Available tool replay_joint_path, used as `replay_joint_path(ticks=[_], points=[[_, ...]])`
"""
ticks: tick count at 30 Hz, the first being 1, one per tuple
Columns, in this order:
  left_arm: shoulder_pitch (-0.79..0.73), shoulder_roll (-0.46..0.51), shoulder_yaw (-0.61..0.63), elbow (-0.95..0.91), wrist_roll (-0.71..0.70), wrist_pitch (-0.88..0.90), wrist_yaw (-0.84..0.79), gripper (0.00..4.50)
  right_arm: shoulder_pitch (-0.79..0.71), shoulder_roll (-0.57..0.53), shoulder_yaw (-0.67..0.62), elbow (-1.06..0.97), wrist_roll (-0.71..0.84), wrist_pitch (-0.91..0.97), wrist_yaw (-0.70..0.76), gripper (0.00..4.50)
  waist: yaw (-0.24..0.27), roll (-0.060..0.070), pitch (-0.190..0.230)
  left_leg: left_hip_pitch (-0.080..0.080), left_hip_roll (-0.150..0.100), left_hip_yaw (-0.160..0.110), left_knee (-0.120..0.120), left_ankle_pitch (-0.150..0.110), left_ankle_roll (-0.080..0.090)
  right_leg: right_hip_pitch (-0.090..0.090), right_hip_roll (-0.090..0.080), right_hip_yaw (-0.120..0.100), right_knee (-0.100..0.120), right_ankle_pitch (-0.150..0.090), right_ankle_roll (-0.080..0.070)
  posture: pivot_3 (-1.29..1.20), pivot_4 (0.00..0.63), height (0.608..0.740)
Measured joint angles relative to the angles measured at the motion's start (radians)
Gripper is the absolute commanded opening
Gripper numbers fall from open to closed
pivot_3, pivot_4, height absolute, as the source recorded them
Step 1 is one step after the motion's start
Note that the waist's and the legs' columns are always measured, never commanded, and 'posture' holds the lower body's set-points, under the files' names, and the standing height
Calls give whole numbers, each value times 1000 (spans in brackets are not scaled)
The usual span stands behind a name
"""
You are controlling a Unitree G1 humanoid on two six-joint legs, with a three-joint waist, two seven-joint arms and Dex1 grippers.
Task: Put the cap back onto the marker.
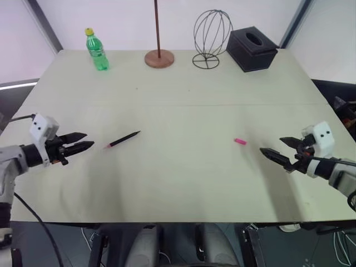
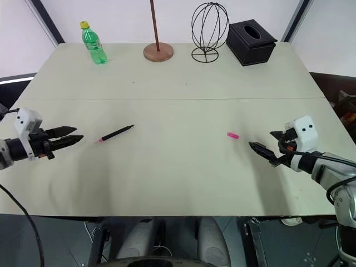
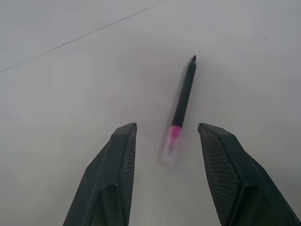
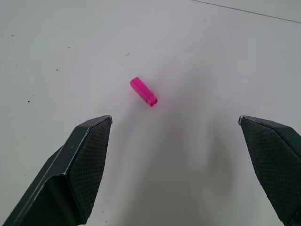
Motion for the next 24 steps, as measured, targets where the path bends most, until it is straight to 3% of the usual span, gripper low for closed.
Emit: replay_joint_path(ticks=[6, 13, 24], points=[[-161, -16, -131, 182, 85, -140, -114, 2182, -25, -18, 5, 28, -19, -19, 24, 4461, 1, 0, 0, 0, -1, 0, 0, 0, 0, 0, 0, 0, 0, 0, 0, 0, 150, 740], [-377, -181, -262, 503, 214, -366, -153, 2182, -64, -41, 8, 52, -21, -9, 34, 4461, 1, -1, 0, -1, -1, 0, 1, 0, 0, 0, 1, -1, 1, 0, 0, 0, 150, 740], [-549, -268, -293, 816, 321, -522, -107, 2182, 1, -49, -91, -46, 4, 63, 16, 4461, 1, -1, 0, -1, -1, 0, 1, 0, 0, 0, 1, -1, 1, 0, 1, 0, 150, 740]])
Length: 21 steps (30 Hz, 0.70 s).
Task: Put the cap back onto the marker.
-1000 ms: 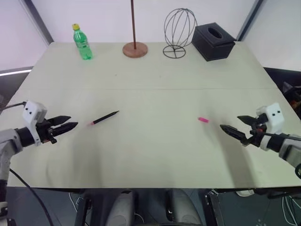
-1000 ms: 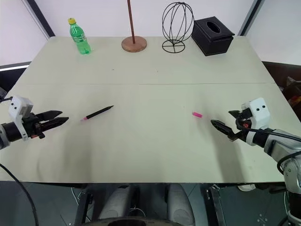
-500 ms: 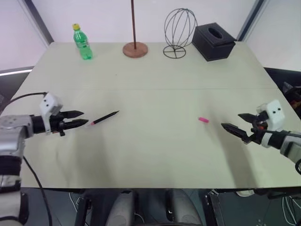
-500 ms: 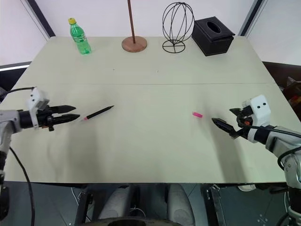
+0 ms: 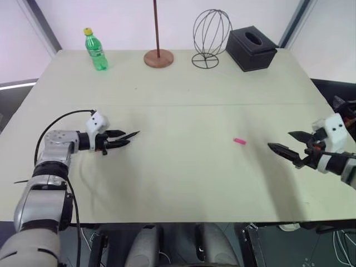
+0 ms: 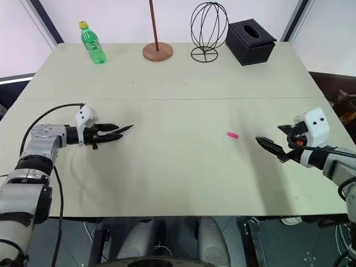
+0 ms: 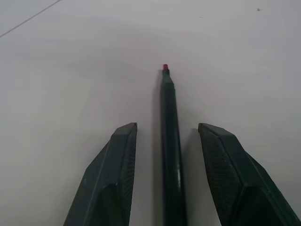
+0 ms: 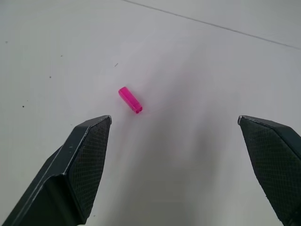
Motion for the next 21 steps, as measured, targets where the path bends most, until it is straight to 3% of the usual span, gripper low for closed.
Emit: replay_joint_path(ticks=[13, 17, 19, 21], points=[[-9, -8, 1, 12, 10, -3, -58, 2182, 20, 14, -21, -32, 19, 15, -23, 4461, -1, 0, 0, 0, 0, 0, 0, 0, 0, 0, 0, 0, 0, 0, 0, 0, 150, 740], [-9, -8, 1, 8, 11, 9, -73, 1030, 14, 12, -20, -32, 43, 31, -4, 4500, -1, 0, 0, 0, 0, 0, 0, 0, 0, 0, 0, 0, 0, 0, 0, 0, 150, 740], [-9, -9, 1, 6, 11, 14, -82, 71, 17, 2, -23, -43, 99, 75, 32, 4500, -1, 0, 0, 0, 0, 0, 0, 0, 0, 0, 0, 0, 0, 0, 0, 0, 150, 740], [-9, -9, 1, 3, 13, 16, -87, 71, 39, -22, -26, -83, 162, 121, 79, 4500, 0, 0, 0, 0, 0, 0, 0, 0, 0, 0, 0, 0, 0, 0, 0, 0, 150, 740]])
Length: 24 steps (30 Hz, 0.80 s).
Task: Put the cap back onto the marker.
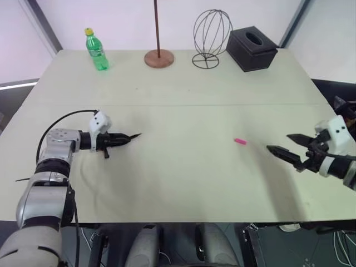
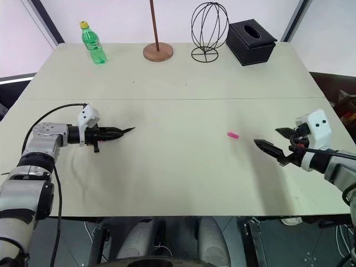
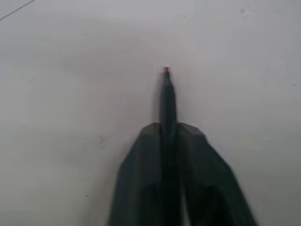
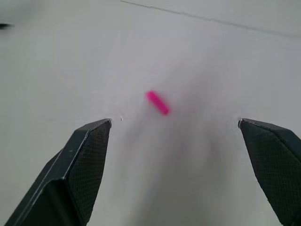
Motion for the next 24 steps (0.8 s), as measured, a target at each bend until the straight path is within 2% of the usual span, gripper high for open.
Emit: replay_joint_path(ticks=[7, 20, 24], points=[[0, -1, 0, -1, 11, 0, -1, 71, 92, -55, -9, -79, 69, 45, 88, 4500, 1, -1, 0, 0, 0, 0, 0, 0, 0, 1, 0, 0, 0, 0, 0, 0, 150, 740], [-6, -2, 0, -1, 15, -4, -3, 71, 71, -56, -7, -57, 43, 5, 74, 4500, 1, -1, 0, 0, 0, 0, 1, 0, 0, 1, 0, 0, 0, 0, 0, 0, 150, 740], [-27, -2, -1, -36, 14, 9, -50, 71, 58, -58, 7, -34, 10, -27, 69, 4500, 3, -2, 0, 0, 0, 0, 1, 0, 0, 1, 0, 0, 0, 0, 0, 0, 150, 740]])
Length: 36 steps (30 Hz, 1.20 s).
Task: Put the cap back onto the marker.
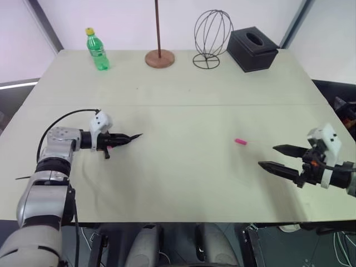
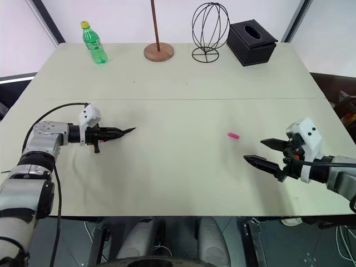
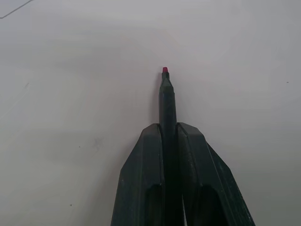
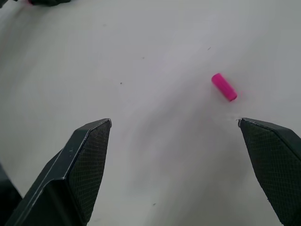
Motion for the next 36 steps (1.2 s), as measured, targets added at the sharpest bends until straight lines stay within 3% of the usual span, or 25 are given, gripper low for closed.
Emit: replay_joint_path(ticks=[9, 15, 19, 24, 29, 36], points=[[-102, 9, -13, -196, -21, 67, -139, 71, -37, -7, 79, 69, -105, -106, 9, 4500, -7, 0, 0, 0, 0, 0, 0, 0, 0, 0, 1, 0, 0, 0, 0, 0, 150, 740], [-177, 42, -140, -222, -49, 99, -216, 71, -126, -13, 196, 167, -199, -228, 51, 4500, -6, 0, 0, 0, 0, 0, 0, 0, 0, 0, 2, 0, 0, 0, 0, 0, 150, 740], [-295, 26, -224, -133, -46, 14, -219, 71, -228, -15, 306, 279, -280, -328, 98, 4500, -2, 0, 0, 0, 0, 0, 1, 0, 0, 0, 1, 0, 0, 0, 0, 0, 150, 740], [-426, -55, -238, 44, 28, -144, -215, 71, -372, 42, 434, 450, -353, -423, 160, 4500, -6, 0, 0, 0, -2, 2, 1, 0, 0, -1, 2, 0, 0, 0, 0, 0, 150, 740], [-453, -88, -245, 141, 115, -291, -171, 71, -476, 92, 514, 673, -419, -526, 235, 4500, -11, 0, 1, -1, -2, 1, 1, 0, 0, -2, 2, 1, 0, 0, 0, 0, 150, 740], [-459, -100, -232, 193, 160, -360, -130, 71, -592, 150, 547, 894, -487, -690, 304, 4500, -9, 0, 1, -1, -2, 1, 1, 0, 0, -2, 2, 1, 0, 0, 0, 0, 150, 740]])
